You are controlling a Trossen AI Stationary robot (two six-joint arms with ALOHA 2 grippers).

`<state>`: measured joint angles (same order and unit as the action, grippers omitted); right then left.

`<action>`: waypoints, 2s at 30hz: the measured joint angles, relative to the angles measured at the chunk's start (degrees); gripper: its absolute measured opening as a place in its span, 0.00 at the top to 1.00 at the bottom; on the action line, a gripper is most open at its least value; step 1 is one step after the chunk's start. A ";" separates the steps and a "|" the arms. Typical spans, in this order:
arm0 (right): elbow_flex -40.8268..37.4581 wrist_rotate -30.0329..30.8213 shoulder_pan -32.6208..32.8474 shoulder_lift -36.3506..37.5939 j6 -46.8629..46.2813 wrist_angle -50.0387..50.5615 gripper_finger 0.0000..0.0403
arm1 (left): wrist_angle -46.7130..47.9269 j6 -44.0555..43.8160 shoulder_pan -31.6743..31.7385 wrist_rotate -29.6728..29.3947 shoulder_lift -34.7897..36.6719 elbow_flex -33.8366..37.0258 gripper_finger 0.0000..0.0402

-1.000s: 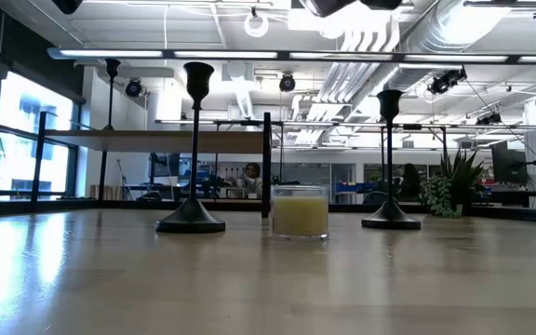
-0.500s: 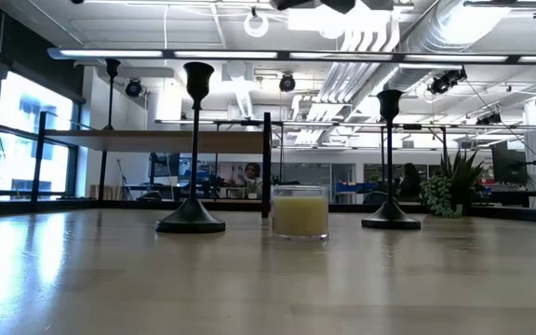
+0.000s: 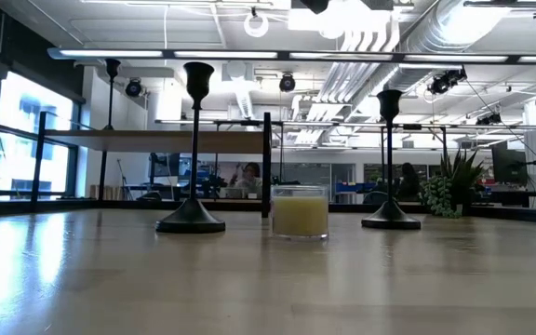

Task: Pick & Place candle stick holders
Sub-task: Put the purple candle on the shelf

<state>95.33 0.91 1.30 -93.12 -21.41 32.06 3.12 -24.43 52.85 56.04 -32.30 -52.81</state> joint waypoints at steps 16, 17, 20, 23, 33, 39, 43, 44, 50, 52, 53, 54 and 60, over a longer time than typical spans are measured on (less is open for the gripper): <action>0.00 -5.82 -3.71 0.00 2.42 -3.17 0.45 | 1.03 16.98 -1.11 -0.86 -7.40 -0.11 0.30; 0.00 -6.12 -3.98 0.00 2.41 -3.32 0.45 | 0.94 19.02 -2.23 -1.89 -7.68 -0.11 0.30; 0.00 -7.58 -4.69 0.00 2.27 -4.05 0.45 | 1.09 25.70 -6.76 -7.17 -8.45 -0.11 0.30; 0.00 -10.10 -5.42 0.00 1.35 -6.53 0.45 | 0.98 31.88 -12.04 -14.13 -8.81 -0.11 0.30; 0.00 -15.02 -5.96 0.00 -0.51 -12.59 0.45 | 0.72 54.57 -31.38 -48.03 -12.01 -0.11 0.30; 0.00 -14.80 -6.56 0.00 -0.67 -12.66 0.45 | -0.67 69.68 -44.93 -62.16 -18.34 -1.13 0.30; 0.00 -14.78 -7.15 0.00 -1.07 -12.85 0.45 | -0.66 77.85 -51.81 -73.44 -23.84 -4.06 0.30; 0.00 -14.77 -7.30 0.00 -1.07 -12.85 0.45 | -0.66 79.23 -52.91 -75.89 -24.88 -4.81 0.30; 0.00 -14.69 -7.41 0.00 -0.83 -13.01 0.45 | -0.65 81.31 -57.72 -86.47 -28.67 -8.95 0.30; 0.00 -14.60 -7.41 0.00 -0.78 -13.01 0.45 | -0.56 81.65 -59.08 -86.00 -28.71 -9.94 0.30; 0.00 -14.58 -7.41 0.00 -0.76 -13.01 0.45 | -0.58 81.66 -59.73 -84.87 -28.67 -10.30 0.30; 0.00 -14.58 -7.41 0.00 -0.59 -13.01 0.45 | -0.59 81.66 -60.33 -83.86 -28.67 -10.52 0.30; 0.00 -14.80 -7.41 0.00 -0.21 -12.99 0.45 | 2.78 82.49 -62.04 -83.80 -28.67 -10.74 0.30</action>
<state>95.33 -13.89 -6.11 -93.12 -21.62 19.07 5.90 58.06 -9.19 -27.75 -60.97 -63.55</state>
